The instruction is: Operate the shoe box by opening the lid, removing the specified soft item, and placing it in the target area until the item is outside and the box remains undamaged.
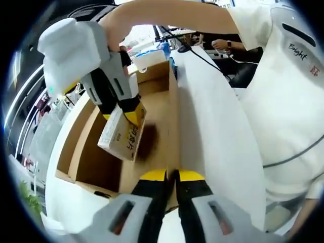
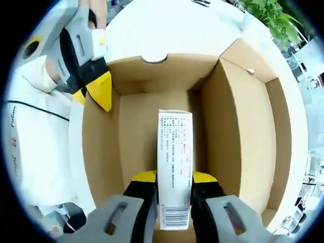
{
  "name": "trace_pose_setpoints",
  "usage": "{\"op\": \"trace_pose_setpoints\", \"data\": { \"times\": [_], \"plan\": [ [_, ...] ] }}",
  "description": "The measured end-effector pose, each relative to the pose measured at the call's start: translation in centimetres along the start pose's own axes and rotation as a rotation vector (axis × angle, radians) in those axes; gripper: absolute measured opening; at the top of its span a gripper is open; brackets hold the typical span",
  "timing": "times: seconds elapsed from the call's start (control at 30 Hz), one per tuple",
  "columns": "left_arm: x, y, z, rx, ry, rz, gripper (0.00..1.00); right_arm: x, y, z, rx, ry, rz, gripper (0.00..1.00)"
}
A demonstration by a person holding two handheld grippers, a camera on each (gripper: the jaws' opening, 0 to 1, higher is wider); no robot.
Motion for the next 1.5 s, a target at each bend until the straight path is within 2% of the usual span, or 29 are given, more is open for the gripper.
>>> {"op": "trace_pose_setpoints", "data": {
  "times": [0.27,0.47,0.5,0.57,0.63,0.67,0.73,0.9,1.07,1.1,1.13,1.17,1.2,1.27,1.3,1.37,1.5],
  "plan": [
    [0.0,0.0,0.0,0.001,-0.002,-0.002,0.06,1.5,-0.2,-0.2,-0.040,-0.006,-0.025,0.21],
    [0.0,0.0,0.0,0.001,-0.002,-0.003,0.05,2.5,-0.7,0.7,-0.034,0.031,-0.045,0.21],
    [0.0,0.0,0.0,0.002,-0.002,-0.003,0.05,2.6,-0.9,1.0,-0.037,0.036,-0.039,0.21],
    [0.0,0.0,0.0,0.001,0.000,-0.003,0.06,2.8,-1.5,1.5,0.020,0.064,0.006,0.21],
    [0.0,0.0,0.0,0.001,0.002,-0.004,0.06,3.0,-1.6,1.7,-0.026,0.053,0.002,0.21],
    [0.0,0.0,0.0,0.000,0.002,-0.004,0.06,3.3,-1.4,1.6,-0.069,0.045,-0.022,0.21],
    [0.0,0.0,0.0,0.001,0.002,-0.004,0.06,3.7,-1.4,1.6,-0.077,0.050,-0.035,0.21],
    [0.0,0.0,0.0,0.001,0.003,-0.007,0.06,5.0,-1.8,2.0,-0.031,0.028,-0.041,0.21],
    [0.0,0.0,0.0,0.002,0.003,-0.007,0.06,6.1,-2.2,2.3,-0.021,0.025,-0.079,0.21],
    [0.0,0.0,0.0,0.002,0.003,-0.007,0.06,6.2,-2.4,2.4,0.031,0.025,-0.077,0.21],
    [0.0,0.0,0.0,0.002,0.003,-0.006,0.06,6.4,-2.9,2.8,0.045,0.029,-0.060,0.21],
    [0.0,0.0,0.0,0.003,0.003,-0.005,0.06,6.5,-3.2,2.9,0.108,0.022,-0.048,0.21],
    [0.0,0.0,0.0,0.004,0.004,-0.005,0.06,6.5,-3.1,3.0,0.187,0.010,-0.073,0.21],
    [0.0,0.0,0.0,0.004,0.005,-0.005,0.06,7.0,-3.3,2.9,0.173,-0.049,-0.085,0.21],
    [0.0,0.0,0.0,0.004,0.006,-0.006,0.06,7.1,-3.1,2.9,0.231,-0.051,-0.116,0.21],
    [0.0,0.0,0.0,0.005,0.005,-0.005,0.06,7.3,-3.1,2.9,0.099,-0.015,-0.125,0.21],
    [0.0,0.0,0.0,0.004,0.007,-0.004,0.06,7.2,-3.8,2.8,0.163,-0.014,-0.104,0.21]
  ]
}}
Point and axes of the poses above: the point that each gripper's makers call its tool centre point, and the gripper's own axes: x roughly backward along the fingers, z roughly to its left, y roughly out of its top, the point moved 6 cm from there along x, roughly backward along the fingers, and after that the axes turned 12 degrees about -x, right-handed, at the moved point
